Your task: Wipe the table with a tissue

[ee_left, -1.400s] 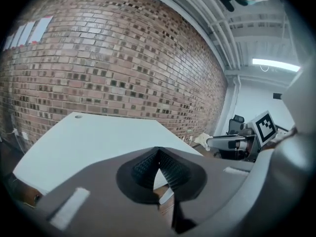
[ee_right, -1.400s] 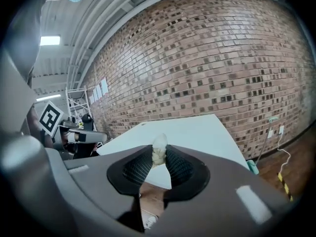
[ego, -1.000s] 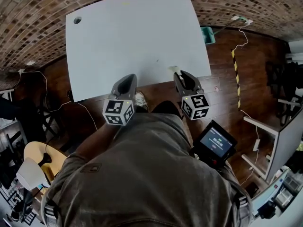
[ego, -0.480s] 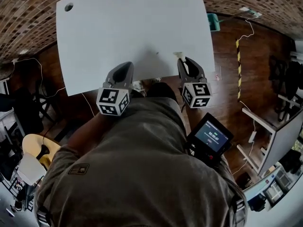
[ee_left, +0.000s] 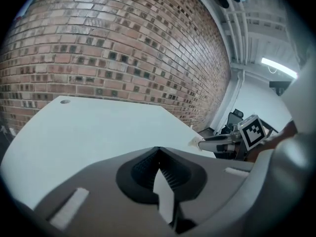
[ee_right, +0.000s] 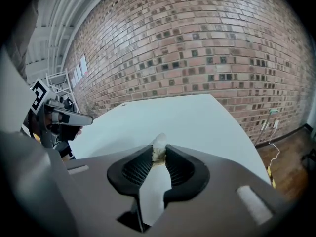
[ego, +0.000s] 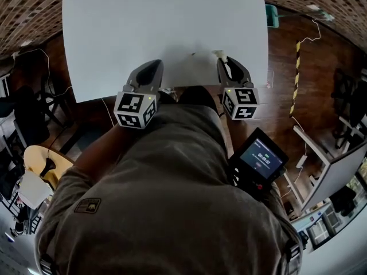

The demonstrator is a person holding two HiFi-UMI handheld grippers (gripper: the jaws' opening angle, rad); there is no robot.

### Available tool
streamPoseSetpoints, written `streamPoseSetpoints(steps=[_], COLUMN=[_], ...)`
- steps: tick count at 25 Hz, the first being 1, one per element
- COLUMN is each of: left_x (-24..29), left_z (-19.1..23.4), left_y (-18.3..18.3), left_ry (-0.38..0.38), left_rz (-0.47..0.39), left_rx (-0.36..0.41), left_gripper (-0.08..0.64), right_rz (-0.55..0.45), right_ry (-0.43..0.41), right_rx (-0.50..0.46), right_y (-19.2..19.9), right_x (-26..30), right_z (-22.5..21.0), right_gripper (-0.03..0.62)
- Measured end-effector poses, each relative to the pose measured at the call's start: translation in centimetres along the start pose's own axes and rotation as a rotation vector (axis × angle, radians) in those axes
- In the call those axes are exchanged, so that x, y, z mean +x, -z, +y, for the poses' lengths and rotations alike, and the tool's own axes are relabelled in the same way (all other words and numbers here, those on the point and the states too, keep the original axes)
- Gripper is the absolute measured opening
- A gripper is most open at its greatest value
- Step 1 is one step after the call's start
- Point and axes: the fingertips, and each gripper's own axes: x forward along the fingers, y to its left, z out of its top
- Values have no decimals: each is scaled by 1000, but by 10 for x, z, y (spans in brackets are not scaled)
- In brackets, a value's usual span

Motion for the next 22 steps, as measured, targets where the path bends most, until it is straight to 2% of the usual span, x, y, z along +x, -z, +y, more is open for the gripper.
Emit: streamPoseSetpoints(steps=[6,11,22], left_x=[25,24,22], left_z=[8,15,28], left_y=[3,7,10], left_ry=[-11,-25,-46], left_rz=[39,58,48], left_rx=[-3,-10,-37], left_gripper=[2,2,2], right_rz=[59,124,151], right_ry=[9,7,-21], right_rx=[12,16,-25], right_y=[15,33,29], right_x=[30,37,55], right_z=[-26,-23,-8], right_gripper=[94,94,94])
